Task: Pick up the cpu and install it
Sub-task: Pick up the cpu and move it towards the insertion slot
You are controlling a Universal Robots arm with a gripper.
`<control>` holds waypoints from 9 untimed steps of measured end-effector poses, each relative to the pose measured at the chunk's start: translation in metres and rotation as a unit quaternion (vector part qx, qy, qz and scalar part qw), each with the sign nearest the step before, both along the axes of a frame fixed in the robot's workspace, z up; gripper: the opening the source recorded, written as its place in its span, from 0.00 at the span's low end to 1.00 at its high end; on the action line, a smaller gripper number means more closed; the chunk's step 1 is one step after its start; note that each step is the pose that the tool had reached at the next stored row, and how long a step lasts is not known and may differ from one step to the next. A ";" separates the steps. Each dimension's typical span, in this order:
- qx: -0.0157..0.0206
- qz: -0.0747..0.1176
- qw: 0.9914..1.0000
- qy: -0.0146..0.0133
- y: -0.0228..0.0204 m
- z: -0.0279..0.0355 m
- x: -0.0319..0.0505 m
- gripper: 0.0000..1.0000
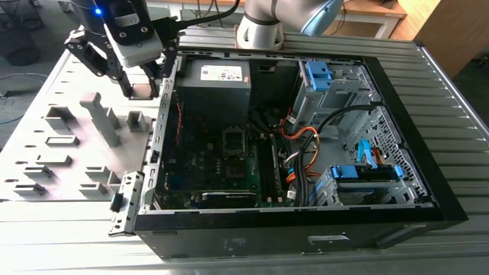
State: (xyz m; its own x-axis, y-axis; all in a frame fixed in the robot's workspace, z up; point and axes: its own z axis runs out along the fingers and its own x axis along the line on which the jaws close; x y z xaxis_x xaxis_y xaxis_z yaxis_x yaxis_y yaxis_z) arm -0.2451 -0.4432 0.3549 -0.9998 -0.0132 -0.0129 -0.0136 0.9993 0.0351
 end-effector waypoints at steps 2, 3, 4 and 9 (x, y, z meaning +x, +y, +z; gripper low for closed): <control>0.000 0.000 1.000 0.000 -0.0001 0.0000 0.0043 0.47; 0.000 0.000 1.000 0.000 -0.0001 0.0000 0.0065 0.47; 0.000 0.000 1.000 0.000 -0.0002 0.0000 0.0088 0.47; 0.000 0.000 1.000 0.000 -0.0004 0.0000 0.0196 0.47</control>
